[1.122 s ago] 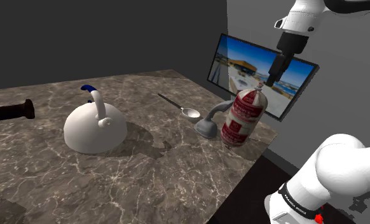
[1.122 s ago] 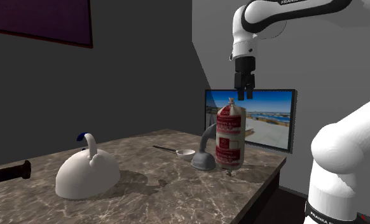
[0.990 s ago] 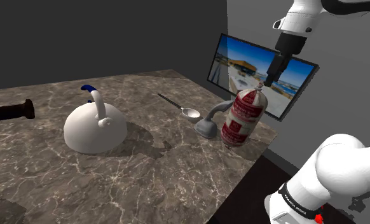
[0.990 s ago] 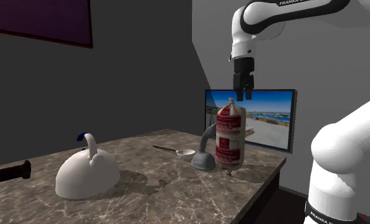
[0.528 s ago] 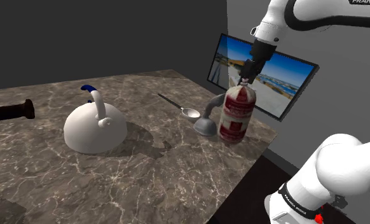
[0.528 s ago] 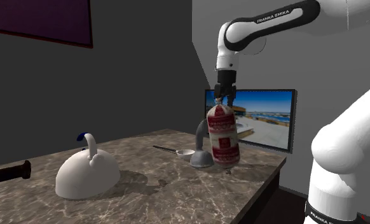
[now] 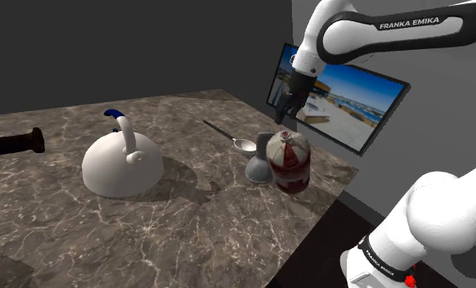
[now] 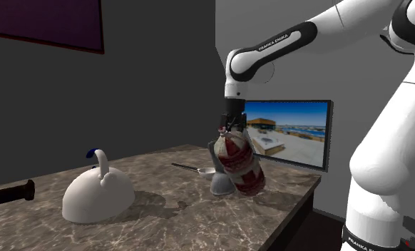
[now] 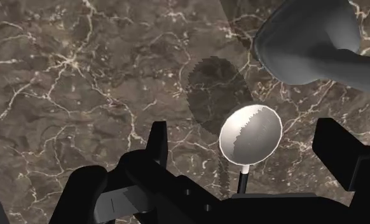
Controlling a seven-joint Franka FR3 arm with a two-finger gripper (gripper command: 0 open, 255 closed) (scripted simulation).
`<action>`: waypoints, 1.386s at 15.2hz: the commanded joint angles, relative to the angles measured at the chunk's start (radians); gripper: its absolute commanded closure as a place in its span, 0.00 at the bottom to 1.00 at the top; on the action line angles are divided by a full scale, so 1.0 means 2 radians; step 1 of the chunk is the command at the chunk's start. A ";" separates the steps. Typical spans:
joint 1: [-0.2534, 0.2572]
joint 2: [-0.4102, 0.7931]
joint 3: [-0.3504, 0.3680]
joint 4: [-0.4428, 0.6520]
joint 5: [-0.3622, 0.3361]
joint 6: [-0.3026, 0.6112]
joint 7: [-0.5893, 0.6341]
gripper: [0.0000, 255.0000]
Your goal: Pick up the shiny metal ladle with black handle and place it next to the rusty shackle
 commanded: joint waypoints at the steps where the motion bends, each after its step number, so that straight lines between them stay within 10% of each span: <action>1: 0.002 0.037 0.003 0.012 0.005 0.030 0.004 0.00; 21: 0.016 0.333 0.017 0.186 0.025 0.194 0.028 0.00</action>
